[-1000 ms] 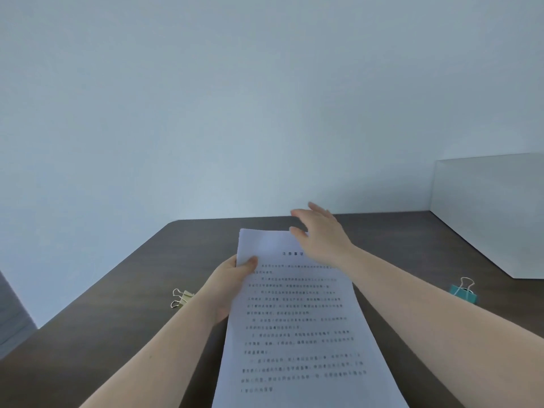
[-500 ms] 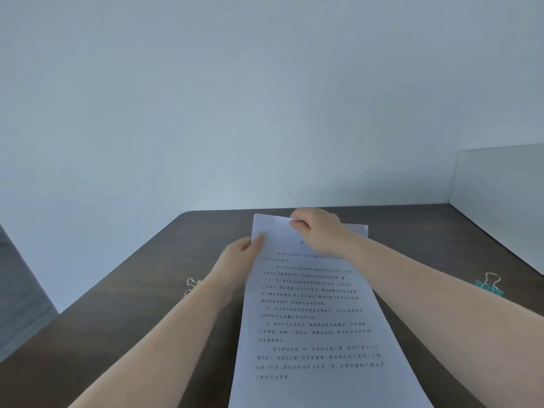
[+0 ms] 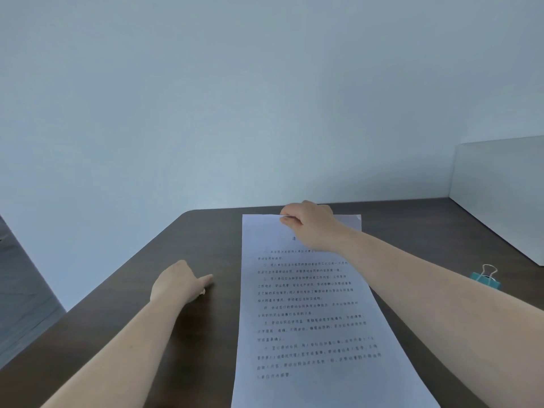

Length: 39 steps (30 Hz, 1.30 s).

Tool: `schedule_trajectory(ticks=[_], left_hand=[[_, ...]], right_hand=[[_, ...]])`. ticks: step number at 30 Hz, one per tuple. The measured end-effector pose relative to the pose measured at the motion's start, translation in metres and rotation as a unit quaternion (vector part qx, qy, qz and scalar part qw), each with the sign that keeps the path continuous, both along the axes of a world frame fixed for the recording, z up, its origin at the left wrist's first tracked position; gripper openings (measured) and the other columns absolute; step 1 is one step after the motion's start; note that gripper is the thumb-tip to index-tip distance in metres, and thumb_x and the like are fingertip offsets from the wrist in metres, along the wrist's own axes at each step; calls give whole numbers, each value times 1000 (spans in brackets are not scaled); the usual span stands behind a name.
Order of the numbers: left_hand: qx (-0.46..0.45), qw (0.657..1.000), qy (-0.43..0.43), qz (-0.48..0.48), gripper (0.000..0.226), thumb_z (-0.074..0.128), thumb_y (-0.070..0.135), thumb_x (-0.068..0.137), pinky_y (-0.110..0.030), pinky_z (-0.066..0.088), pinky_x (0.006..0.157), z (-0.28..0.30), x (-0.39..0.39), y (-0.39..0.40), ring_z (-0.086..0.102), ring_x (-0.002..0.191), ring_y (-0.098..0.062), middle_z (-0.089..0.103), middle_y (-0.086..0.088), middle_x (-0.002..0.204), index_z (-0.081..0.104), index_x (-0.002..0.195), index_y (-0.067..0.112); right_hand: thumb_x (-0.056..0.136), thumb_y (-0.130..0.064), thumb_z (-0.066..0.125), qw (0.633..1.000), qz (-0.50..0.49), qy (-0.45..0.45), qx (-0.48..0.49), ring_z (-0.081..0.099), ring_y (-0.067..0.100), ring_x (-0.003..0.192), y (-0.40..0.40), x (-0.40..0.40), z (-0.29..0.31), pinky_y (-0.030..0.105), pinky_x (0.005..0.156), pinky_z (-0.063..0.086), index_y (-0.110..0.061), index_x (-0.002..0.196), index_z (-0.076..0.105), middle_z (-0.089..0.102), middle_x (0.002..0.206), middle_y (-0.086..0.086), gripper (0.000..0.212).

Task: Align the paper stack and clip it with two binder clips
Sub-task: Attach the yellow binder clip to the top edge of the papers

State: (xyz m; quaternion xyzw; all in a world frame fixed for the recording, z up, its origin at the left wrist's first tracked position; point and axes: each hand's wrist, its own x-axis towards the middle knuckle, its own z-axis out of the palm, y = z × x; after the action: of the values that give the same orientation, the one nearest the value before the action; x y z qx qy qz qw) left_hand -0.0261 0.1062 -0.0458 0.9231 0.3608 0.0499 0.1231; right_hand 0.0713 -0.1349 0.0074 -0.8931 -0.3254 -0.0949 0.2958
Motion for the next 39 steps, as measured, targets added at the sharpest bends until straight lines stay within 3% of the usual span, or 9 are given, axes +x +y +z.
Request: schedule_trajectory(ticks=[3, 10, 14, 17, 20, 25, 31, 36, 39], left_hand=[[11, 999, -47, 22, 44, 72, 48, 74, -25, 38, 49, -4, 2, 1, 63, 63, -23, 66, -5, 63, 66, 67, 5], [-19, 988, -144, 44, 48, 76, 49, 72, -27, 32, 48, -11, 2, -1, 49, 59, -19, 51, 0, 59, 48, 63, 11], [-4, 982, -186, 20, 49, 62, 42, 87, -30, 29, 48, -17, 3, -4, 43, 56, -19, 46, -2, 56, 40, 57, 10], [12, 977, -213, -26, 46, 42, 34, 100, -34, 35, 60, -22, 5, -16, 46, 68, -25, 47, -4, 69, 40, 61, 10], [9, 971, -238, -29, 45, 26, 37, 102, -36, 35, 73, -20, 9, -29, 51, 95, -33, 46, -2, 96, 55, 87, 7], [-194, 938, -284, -38, 41, 26, 37, 102, -33, 47, 60, 16, 33, -54, 60, 55, -26, 59, -9, 72, 48, 87, 6], [-412, 845, -340, -28, 35, 49, 26, 98, -25, 40, 56, 64, 56, -69, 46, 59, -18, 46, -8, 70, 44, 67, 10], [-424, 836, -336, -90, 29, 60, 17, 93, -24, 47, 65, 82, 61, -79, 51, 60, -15, 54, -7, 69, 50, 67, 9], [-425, 833, -323, -146, 26, 68, 18, 88, -24, 50, 62, 90, 61, -88, 53, 58, -16, 57, -7, 68, 52, 70, 8]], right_hand=[[101, -21, 36, 1000, 7, -5, -1, 39, 21, 82, -3, -2, 3, 38, 97, 29, -25, 60, 30, 34, 58, -7, 42], [101, -19, 36, 999, 23, -22, -4, 45, 24, 95, -8, -4, 7, 39, 102, 28, -18, 68, 38, 32, 61, -8, 33], [101, -19, 37, 999, 24, -30, 1, 46, 24, 99, -11, -4, 8, 39, 103, 28, -23, 64, 33, 32, 60, -8, 38], [101, -20, 37, 999, 14, -33, 21, 44, 23, 94, -16, -3, 6, 40, 103, 28, -22, 62, 28, 30, 60, -7, 40], [101, -20, 38, 999, 14, -27, 36, 40, 20, 88, -21, -3, 3, 40, 103, 28, -21, 62, 29, 29, 59, -7, 40], [101, -20, 38, 999, 16, -36, 24, 38, 17, 86, -26, 1, 3, 40, 103, 29, -20, 64, 32, 31, 58, -8, 37], [101, -20, 39, 998, 12, -52, 23, 35, 16, 84, -38, 2, 10, 41, 104, 29, -29, 59, 27, 31, 57, -9, 44], [101, -21, 38, 998, 24, -51, -11, 36, 14, 89, -37, 0, 13, 41, 105, 27, -28, 62, 35, 34, 60, -10, 39], [101, -25, 39, 996, 38, -69, -36, 39, 17, 101, -32, -5, 16, 40, 101, 28, -21, 85, 61, 52, 84, -8, 27]])
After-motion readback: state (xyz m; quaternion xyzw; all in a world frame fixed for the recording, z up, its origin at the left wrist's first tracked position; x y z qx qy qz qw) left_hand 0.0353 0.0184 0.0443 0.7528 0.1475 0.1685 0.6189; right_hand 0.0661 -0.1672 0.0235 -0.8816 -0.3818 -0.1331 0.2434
